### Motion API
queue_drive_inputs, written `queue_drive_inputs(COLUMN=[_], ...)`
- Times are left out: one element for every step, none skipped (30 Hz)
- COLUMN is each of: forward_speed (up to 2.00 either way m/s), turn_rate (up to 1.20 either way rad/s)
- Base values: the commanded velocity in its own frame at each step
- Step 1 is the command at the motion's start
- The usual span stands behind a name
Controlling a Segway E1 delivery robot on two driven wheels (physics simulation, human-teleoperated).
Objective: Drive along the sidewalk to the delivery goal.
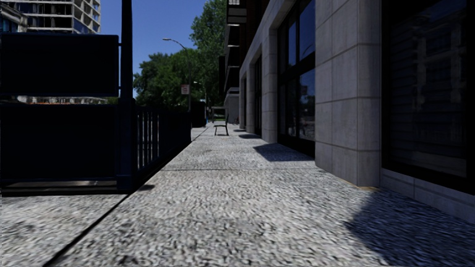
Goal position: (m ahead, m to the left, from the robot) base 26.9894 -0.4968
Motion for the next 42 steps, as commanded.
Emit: queue_drive_inputs(forward_speed=[2.00,2.00,2.00,2.00,2.00,2.00,2.00,2.00,2.00,2.00,2.00,2.00,2.00,2.00,2.00,2.00,2.00,2.00,2.00,2.00,2.00,2.00,2.00,2.00,2.00,2.00,2.00,2.00,2.00,2.00,2.00,2.00,2.00,2.00,2.00,2.00,2.00,2.00,2.00,2.00,2.00,2.00], turn_rate=[-0.56,-0.47,-0.03,0.00,0.00,0.00,0.00,0.00,0.00,0.00,0.00,0.00,0.00,0.00,0.00,0.00,0.00,0.00,0.00,0.00,0.00,0.00,0.00,0.00,0.00,0.00,0.00,0.00,0.00,0.00,0.00,0.00,0.00,0.00,0.00,0.00,0.00,0.00,0.00,0.00,0.00,0.00])
